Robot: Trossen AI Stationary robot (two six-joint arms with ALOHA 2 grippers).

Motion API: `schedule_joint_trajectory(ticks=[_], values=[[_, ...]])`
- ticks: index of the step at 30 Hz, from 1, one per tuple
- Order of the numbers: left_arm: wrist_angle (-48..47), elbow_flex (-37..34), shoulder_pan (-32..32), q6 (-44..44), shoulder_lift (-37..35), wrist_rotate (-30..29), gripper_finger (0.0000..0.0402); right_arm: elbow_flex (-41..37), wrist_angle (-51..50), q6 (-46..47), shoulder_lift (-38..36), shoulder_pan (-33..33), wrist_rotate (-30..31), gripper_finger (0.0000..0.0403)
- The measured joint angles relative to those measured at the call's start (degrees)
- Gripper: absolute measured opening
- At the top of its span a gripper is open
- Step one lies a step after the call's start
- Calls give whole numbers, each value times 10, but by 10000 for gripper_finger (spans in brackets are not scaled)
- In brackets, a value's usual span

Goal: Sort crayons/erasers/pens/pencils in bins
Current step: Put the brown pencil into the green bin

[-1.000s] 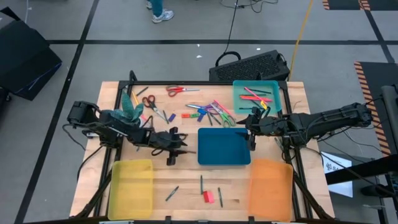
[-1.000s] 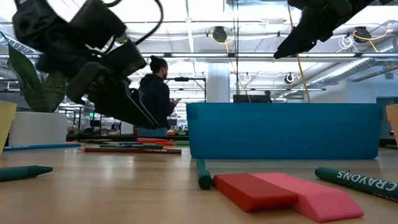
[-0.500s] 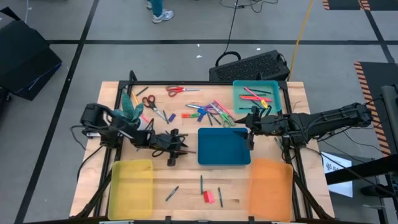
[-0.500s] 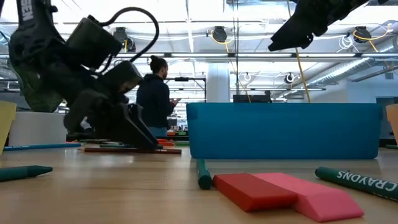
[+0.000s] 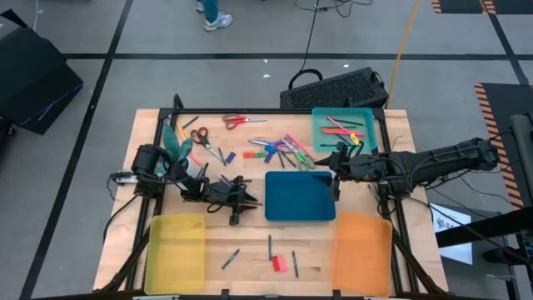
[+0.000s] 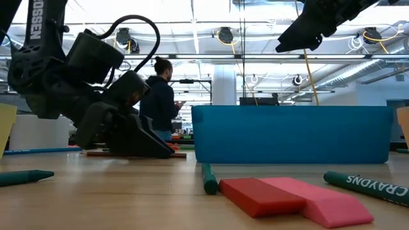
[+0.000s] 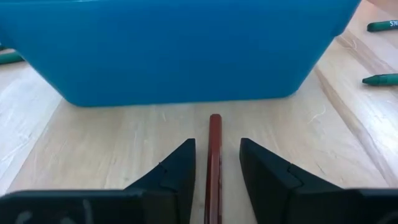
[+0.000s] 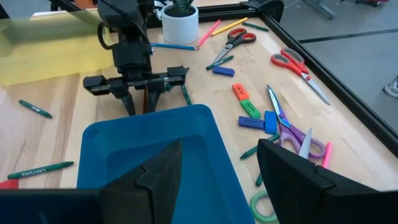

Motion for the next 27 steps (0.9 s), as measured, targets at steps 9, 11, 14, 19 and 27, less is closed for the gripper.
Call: schedule_joint_trajectory(ticks=[9, 11, 14, 19, 27], values=[[56, -1, 0, 16, 37, 3, 117, 0, 0, 0, 0, 0, 0, 201], [63, -1, 0, 18, 41, 3, 117, 0, 0, 0, 0, 0, 0, 201], [64, -1, 0, 20, 42, 2, 117, 0, 0, 0, 0, 0, 0, 201], [63, -1, 0, 11, 42, 0, 108, 0, 4, 0, 0, 0, 0, 201], [51, 0, 0, 21, 42, 3, 16, 0, 4, 0, 0, 0, 0, 201]])
